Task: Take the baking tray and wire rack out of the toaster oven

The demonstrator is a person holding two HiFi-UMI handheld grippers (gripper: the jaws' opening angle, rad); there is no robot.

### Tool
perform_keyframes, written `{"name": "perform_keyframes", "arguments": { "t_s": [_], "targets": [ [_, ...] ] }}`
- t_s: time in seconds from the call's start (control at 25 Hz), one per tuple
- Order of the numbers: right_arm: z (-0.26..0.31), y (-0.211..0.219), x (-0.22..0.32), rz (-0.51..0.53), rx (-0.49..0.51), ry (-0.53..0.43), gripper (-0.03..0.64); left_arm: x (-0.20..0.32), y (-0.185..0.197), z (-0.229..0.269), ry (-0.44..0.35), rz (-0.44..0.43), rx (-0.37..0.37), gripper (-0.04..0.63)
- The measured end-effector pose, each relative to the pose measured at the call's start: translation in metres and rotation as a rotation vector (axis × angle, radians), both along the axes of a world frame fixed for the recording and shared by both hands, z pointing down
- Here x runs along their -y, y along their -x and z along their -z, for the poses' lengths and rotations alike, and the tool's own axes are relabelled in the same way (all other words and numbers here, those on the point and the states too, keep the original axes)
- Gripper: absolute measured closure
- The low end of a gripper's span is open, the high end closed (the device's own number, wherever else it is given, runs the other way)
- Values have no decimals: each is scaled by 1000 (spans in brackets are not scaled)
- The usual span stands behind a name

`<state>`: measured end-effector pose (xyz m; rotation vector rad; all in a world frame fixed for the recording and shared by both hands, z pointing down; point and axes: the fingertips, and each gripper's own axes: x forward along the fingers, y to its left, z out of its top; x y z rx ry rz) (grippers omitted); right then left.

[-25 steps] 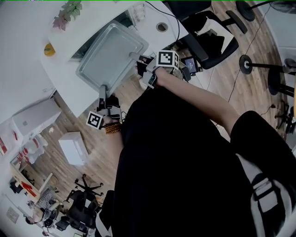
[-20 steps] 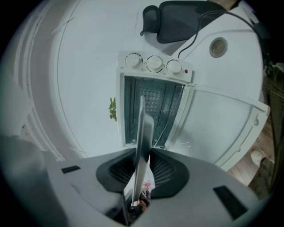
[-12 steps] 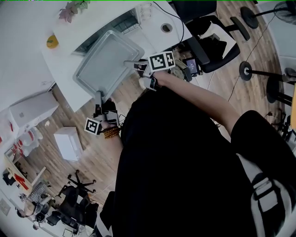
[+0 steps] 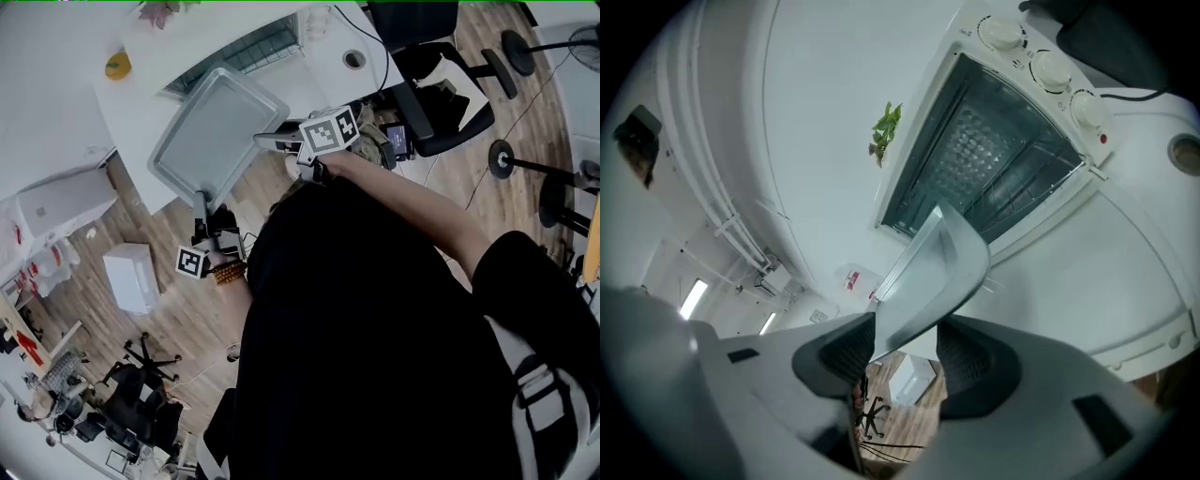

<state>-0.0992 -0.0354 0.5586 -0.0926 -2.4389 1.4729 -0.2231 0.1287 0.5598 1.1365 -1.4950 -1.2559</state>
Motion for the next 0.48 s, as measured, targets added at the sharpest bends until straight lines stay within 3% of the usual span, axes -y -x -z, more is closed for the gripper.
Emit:
{"name": "perform_keyframes", "arguments": {
  "t_s": [0.48],
  "targets": [
    [-5,1,17,-31,-5,25,411,-35,21,-13,3,135,-15,525]
  ]
}}
